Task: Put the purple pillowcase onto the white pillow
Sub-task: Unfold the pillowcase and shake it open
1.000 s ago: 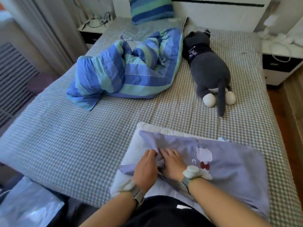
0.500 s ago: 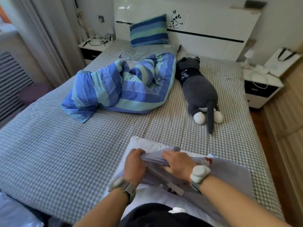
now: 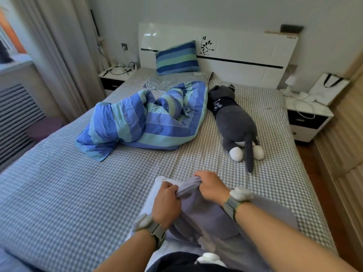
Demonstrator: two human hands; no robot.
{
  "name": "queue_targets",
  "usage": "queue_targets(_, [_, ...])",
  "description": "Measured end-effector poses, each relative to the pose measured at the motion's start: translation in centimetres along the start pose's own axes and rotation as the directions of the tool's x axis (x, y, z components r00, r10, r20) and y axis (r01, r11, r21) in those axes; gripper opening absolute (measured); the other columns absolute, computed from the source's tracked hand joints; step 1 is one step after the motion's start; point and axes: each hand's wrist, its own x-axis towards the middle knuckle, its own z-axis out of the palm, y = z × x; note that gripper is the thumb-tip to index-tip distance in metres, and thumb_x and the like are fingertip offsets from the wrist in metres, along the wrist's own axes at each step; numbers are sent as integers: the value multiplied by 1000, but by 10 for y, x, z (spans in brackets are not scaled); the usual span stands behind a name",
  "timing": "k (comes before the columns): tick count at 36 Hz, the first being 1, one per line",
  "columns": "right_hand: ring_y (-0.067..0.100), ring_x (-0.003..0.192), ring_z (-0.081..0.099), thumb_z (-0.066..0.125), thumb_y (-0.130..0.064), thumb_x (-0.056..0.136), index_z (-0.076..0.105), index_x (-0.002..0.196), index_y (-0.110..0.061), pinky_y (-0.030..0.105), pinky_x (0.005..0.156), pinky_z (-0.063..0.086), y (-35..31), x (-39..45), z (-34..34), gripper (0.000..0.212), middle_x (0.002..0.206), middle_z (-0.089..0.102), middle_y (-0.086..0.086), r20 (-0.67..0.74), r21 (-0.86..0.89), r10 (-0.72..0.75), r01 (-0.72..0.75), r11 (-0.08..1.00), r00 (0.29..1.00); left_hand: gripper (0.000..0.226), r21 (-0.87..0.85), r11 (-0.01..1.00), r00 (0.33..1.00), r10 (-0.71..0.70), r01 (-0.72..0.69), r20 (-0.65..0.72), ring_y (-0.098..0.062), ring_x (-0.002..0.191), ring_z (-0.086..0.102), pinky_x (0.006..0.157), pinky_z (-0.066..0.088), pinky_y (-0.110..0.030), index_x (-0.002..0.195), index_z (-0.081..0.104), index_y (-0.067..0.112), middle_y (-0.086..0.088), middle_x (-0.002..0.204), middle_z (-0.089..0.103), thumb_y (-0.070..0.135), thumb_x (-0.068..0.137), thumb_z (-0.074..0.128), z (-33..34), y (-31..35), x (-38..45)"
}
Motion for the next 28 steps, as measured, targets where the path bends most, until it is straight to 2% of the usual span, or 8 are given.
queue_targets(6, [24, 77, 54, 54, -8, 82, 54, 90, -14, 31, 61, 37, -8, -1, -5, 10, 78, 56, 0, 62, -81, -47, 52, 995, 997, 8, -466, 844, 965, -232, 264, 126, -18, 73, 69, 66, 60, -43, 78, 61, 30, -1, 76, 70, 25, 79, 54, -14, 0, 8])
queue_targets(10, [26, 90, 60, 53, -7, 85, 59, 100, -19, 30, 67, 41, 1, -3, -12, 20, 99, 66, 6, 45, -137, -44, 50, 989, 998, 13, -308, 935, 968, -104, 174, 229, -11, 73, 67, 67, 55, -31, 83, 62, 29, 0, 78, 71, 42, 81, 61, -24, 8, 5])
queue_targets(13, [25, 93, 61, 49, -4, 83, 63, 100, -23, 35, 75, 50, 1, -3, -13, 28, 104, 68, 5, 20, -150, -22, 25, 988, 1000, 25, -20, 998, 943, -57, 67, 328, -13, 69, 62, 59, 47, -27, 84, 61, 24, 3, 77, 68, 49, 79, 61, -20, 16, 0])
queue_targets(17, [26, 92, 63, 56, -9, 83, 70, 99, -26, 35, 76, 52, -4, -3, -12, 27, 101, 69, 3, 45, -185, -37, 44, 982, 998, 30, 156, 983, 967, -129, 96, 218, -20, 84, 64, 71, 48, -31, 99, 68, 21, -2, 95, 69, 35, 98, 42, -18, 15, 2])
queue_targets(21, [23, 77, 56, 61, -19, 85, 54, 68, -29, 34, 63, 42, -6, -7, -11, 21, 78, 57, -2, 189, -287, -24, 78, 955, 982, 19, 167, 982, 994, -95, 86, 52, -15, 72, 54, 67, 45, -32, 85, 57, 22, -2, 99, 58, 15, 90, 40, -25, 10, 10])
queue_targets(23, [23, 77, 54, 55, -14, 87, 49, 69, -30, 33, 64, 39, -7, -10, -8, 25, 78, 53, -3, 206, -287, -3, 64, 956, 978, 24, 52, 998, 999, -29, 28, 16, -11, 77, 55, 72, 48, -26, 89, 66, 20, 1, 97, 57, 8, 86, 45, -28, 12, 14])
queue_targets(26, [29, 82, 58, 48, -8, 86, 49, 71, -27, 36, 65, 44, -10, -10, -9, 24, 81, 56, 0, 127, -251, 8, 24, 968, 992, 34, -301, 942, 988, -147, 152, 41, -6, 79, 64, 64, 47, -14, 92, 73, 23, 7, 86, 71, 2, 87, 48, -37, 24, 15])
queue_targets(28, [32, 86, 61, 46, -8, 84, 52, 79, -21, 40, 70, 48, -14, -9, -11, 16, 88, 62, 6, 50, -246, -3, 16, 969, 999, 29, -494, 814, 952, -252, 305, 173, -15, 79, 70, 66, 58, -26, 90, 74, 19, -1, 82, 74, 3, 90, 49, -39, 29, 14])
